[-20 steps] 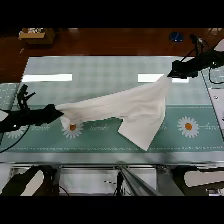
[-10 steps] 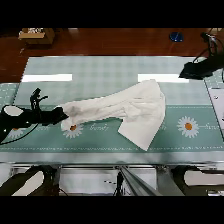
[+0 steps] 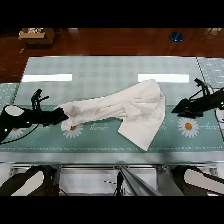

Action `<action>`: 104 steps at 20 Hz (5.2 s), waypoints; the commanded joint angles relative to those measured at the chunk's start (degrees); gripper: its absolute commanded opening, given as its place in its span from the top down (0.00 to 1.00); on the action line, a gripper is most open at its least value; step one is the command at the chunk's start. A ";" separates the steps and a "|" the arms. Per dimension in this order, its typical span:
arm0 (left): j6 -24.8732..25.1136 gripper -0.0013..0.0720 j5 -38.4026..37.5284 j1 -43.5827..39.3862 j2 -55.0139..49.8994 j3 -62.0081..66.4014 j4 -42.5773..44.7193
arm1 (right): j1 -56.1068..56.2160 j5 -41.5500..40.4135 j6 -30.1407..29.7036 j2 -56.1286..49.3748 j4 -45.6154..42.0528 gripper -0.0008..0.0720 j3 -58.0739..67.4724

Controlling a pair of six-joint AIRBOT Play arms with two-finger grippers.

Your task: Fold the shirts.

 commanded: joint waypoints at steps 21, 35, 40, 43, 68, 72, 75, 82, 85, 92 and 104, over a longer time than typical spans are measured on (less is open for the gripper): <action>2.71 0.96 -3.96 0.61 0.17 2.47 -0.02 | 11.65 -16.63 1.53 3.23 5.99 0.96 -10.91; 8.15 0.95 -21.03 4.44 4.04 41.53 -6.73 | 11.67 -9.22 4.09 27.47 5.66 0.97 20.65; 2.89 0.95 -20.94 8.35 7.50 58.23 -6.73 | 11.65 -8.48 6.12 27.91 5.51 0.97 36.85; 2.05 0.96 -20.41 12.98 11.74 68.50 -6.58 | 11.65 -9.16 9.03 27.91 3.91 0.97 47.78; -11.52 0.95 -36.26 8.98 29.31 8.83 -1.49 | 11.78 13.64 12.66 31.82 -10.62 0.97 18.99; -6.58 0.74 -22.32 6.75 26.43 -6.86 -11.26 | 11.78 7.65 11.10 24.68 -8.26 0.97 16.13; -0.74 0.09 -17.38 6.91 25.40 -6.58 -13.29 | 11.76 7.23 9.42 20.59 -8.11 0.97 16.13; 0.79 0.03 -25.86 8.31 25.38 -4.09 5.97 | 11.76 2.54 7.87 17.25 -8.13 0.96 16.11; -1.46 0.04 -29.88 8.26 25.24 -6.21 13.16 | 11.76 -0.52 7.69 17.25 -8.85 0.96 16.06; -1.77 0.05 -30.05 8.00 20.65 -6.29 13.53 | 11.76 -1.49 7.48 17.25 -11.98 0.96 16.06; 1.33 0.05 -14.34 -10.36 -8.15 -6.29 1.62 | 11.76 -2.16 7.54 17.25 -13.73 0.96 16.06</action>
